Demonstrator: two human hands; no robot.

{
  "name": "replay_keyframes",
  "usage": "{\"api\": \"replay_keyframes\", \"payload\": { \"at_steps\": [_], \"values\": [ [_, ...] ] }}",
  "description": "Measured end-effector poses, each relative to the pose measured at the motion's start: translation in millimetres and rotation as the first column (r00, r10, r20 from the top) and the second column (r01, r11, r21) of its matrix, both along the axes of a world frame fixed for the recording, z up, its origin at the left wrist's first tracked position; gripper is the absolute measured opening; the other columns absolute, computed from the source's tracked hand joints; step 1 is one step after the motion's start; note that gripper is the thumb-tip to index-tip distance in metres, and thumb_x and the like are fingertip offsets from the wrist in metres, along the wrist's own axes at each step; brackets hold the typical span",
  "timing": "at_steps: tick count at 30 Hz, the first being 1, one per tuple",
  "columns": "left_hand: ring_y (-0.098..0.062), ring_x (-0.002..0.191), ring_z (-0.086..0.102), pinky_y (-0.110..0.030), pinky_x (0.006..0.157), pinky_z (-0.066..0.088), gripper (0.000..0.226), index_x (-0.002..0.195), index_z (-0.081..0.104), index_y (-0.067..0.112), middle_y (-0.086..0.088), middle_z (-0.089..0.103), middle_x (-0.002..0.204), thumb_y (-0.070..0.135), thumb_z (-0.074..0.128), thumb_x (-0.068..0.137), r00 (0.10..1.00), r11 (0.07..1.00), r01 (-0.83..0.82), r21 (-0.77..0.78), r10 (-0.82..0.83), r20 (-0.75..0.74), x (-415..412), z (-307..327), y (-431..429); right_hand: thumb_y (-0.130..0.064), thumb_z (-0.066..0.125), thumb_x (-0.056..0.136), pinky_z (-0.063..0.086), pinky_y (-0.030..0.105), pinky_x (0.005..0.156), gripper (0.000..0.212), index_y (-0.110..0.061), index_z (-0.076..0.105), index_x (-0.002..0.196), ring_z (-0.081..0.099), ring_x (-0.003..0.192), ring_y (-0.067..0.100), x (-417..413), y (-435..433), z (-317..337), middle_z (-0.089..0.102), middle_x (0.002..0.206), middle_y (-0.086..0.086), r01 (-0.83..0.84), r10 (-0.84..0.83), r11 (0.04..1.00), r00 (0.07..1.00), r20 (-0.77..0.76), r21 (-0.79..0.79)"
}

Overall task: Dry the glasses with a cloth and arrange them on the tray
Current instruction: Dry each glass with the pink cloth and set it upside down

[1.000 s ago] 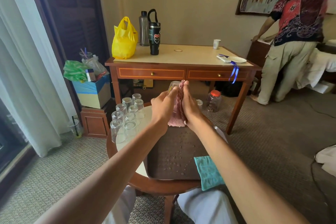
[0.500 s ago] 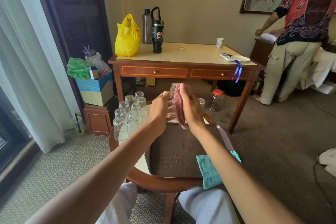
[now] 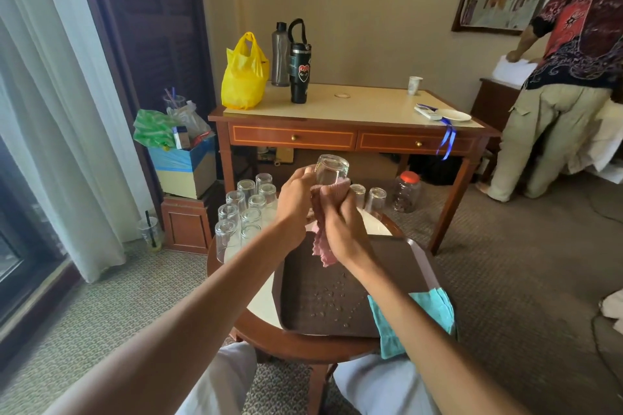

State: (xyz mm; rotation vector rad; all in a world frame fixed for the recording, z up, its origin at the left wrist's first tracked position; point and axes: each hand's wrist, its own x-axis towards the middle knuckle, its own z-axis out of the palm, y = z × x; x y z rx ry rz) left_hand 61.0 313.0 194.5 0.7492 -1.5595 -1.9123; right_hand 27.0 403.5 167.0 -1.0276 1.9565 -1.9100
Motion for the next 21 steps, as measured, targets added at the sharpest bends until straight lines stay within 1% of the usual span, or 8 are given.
{"api": "replay_keyframes", "payload": {
  "at_steps": [2,4,8,11,14,17,19,21],
  "values": [
    [-0.020,0.091,0.067,-0.042,0.084,0.058,0.028,0.098,0.071,0.021,-0.006,0.072,0.099,0.029,0.046,0.106,1.000,1.000,0.009,0.017,-0.009,0.007,0.6,-0.1,5.1,-0.050,0.045,0.100,0.055,0.020,0.061,0.034,-0.018,0.054,0.108,0.070,0.071,0.003,-4.9,-1.5,10.2,0.071,0.093,0.003,0.083,-0.082,0.996,0.997,0.012,-0.031],
    [-0.016,0.073,0.068,-0.032,0.068,0.055,0.033,0.089,0.070,0.020,-0.002,0.073,0.082,0.031,0.045,0.106,1.000,0.999,0.027,0.031,-0.027,-0.001,-1.5,1.2,9.3,-0.058,0.045,0.099,0.054,0.018,0.055,0.043,-0.017,0.058,0.109,0.070,0.065,0.004,-17.0,-4.2,23.1,0.074,0.089,0.004,0.143,-0.140,0.990,0.985,0.099,-0.021],
    [-0.012,0.091,0.075,-0.033,0.085,0.058,0.029,0.098,0.075,0.027,0.003,0.079,0.094,0.048,0.055,0.102,0.996,0.995,0.085,-0.058,-0.085,-0.004,-7.3,5.0,15.3,-0.082,0.024,0.090,0.055,0.038,0.092,0.077,-0.028,0.067,0.122,0.069,0.105,0.022,-34.6,-11.2,36.7,0.073,0.113,0.003,0.194,-0.225,0.972,0.934,0.276,0.133],
    [-0.012,0.095,0.073,-0.028,0.081,0.057,0.030,0.109,0.076,0.020,0.000,0.078,0.102,0.045,0.064,0.098,0.998,0.996,0.054,-0.078,-0.055,-0.010,-10.4,5.5,12.2,-0.074,0.015,0.096,0.053,0.036,0.092,0.070,-0.025,0.066,0.101,0.065,0.093,0.018,-26.4,-4.2,35.7,0.069,0.101,0.003,0.105,-0.161,0.981,0.906,0.391,0.161],
    [-0.008,0.071,0.064,-0.020,0.054,0.046,0.035,0.107,0.075,0.011,0.003,0.071,0.079,0.042,0.063,0.098,1.000,0.999,0.023,-0.039,-0.024,-0.012,-10.6,2.5,5.3,-0.067,0.015,0.100,0.056,0.030,0.085,0.062,-0.034,0.067,0.091,0.069,0.082,0.007,-19.0,4.7,19.6,0.074,0.096,-0.004,-0.027,-0.024,0.982,0.964,0.265,0.187],
    [-0.013,0.078,0.064,-0.027,0.062,0.045,0.032,0.114,0.073,0.015,-0.001,0.073,0.090,0.040,0.064,0.096,1.000,0.999,0.021,0.030,-0.021,0.006,-7.9,-0.5,-0.2,-0.056,0.031,0.104,0.055,0.018,0.072,0.042,-0.030,0.063,0.100,0.067,0.077,-0.004,-14.3,9.3,8.7,0.072,0.084,-0.015,-0.034,0.020,0.991,0.994,0.109,0.130],
    [-0.016,0.078,0.063,-0.029,0.067,0.048,0.026,0.115,0.072,0.017,-0.001,0.069,0.088,0.034,0.061,0.099,0.999,0.994,0.042,0.105,-0.043,0.002,-6.4,-1.3,4.0,-0.055,0.042,0.102,0.054,0.017,0.066,0.039,-0.020,0.058,0.107,0.069,0.075,-0.001,-17.5,6.6,6.4,0.069,0.083,-0.011,0.058,-0.061,0.994,0.998,0.028,0.097],
    [-0.021,0.083,0.065,-0.035,0.076,0.052,0.026,0.102,0.071,0.015,-0.004,0.069,0.087,0.034,0.053,0.105,0.998,0.985,0.066,0.159,-0.067,-0.003,-7.2,-2.1,9.2,-0.061,0.048,0.097,0.058,0.023,0.067,0.035,-0.027,0.054,0.105,0.073,0.080,0.008,-23.0,4.4,12.0,0.071,0.088,-0.006,0.126,-0.129,0.990,0.990,0.051,0.060]
  ]
}}
